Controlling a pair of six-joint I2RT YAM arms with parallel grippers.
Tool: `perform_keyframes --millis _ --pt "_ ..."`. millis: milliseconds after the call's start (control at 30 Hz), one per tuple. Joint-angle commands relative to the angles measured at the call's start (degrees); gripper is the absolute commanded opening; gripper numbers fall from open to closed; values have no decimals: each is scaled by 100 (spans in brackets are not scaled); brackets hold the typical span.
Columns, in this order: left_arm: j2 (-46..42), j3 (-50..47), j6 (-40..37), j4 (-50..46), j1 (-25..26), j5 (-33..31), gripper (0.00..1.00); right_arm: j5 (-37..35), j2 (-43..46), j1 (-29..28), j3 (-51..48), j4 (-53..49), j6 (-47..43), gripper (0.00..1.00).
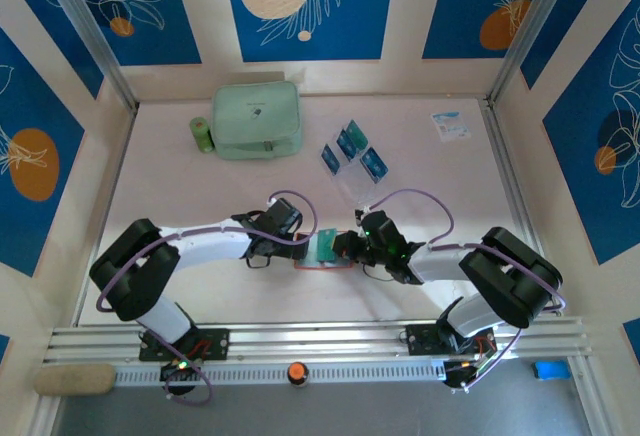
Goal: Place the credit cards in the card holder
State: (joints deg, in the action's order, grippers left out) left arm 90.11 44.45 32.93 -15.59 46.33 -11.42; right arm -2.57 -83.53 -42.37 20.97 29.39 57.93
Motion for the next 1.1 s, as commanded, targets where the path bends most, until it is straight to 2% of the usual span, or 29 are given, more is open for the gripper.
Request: perform_keyframes --millis 0,567,1067 --pt "29 -156 27 -278 47 -97 100 59 -94 -67 -75 -157 -46 0" --pt "18 -164 21 -278 47 -115 100 -68 141 -162 -322 -272 62 0" --pt "58 -208 33 -235 46 -115 100 36 -134 -217 -134 -348 70 0"
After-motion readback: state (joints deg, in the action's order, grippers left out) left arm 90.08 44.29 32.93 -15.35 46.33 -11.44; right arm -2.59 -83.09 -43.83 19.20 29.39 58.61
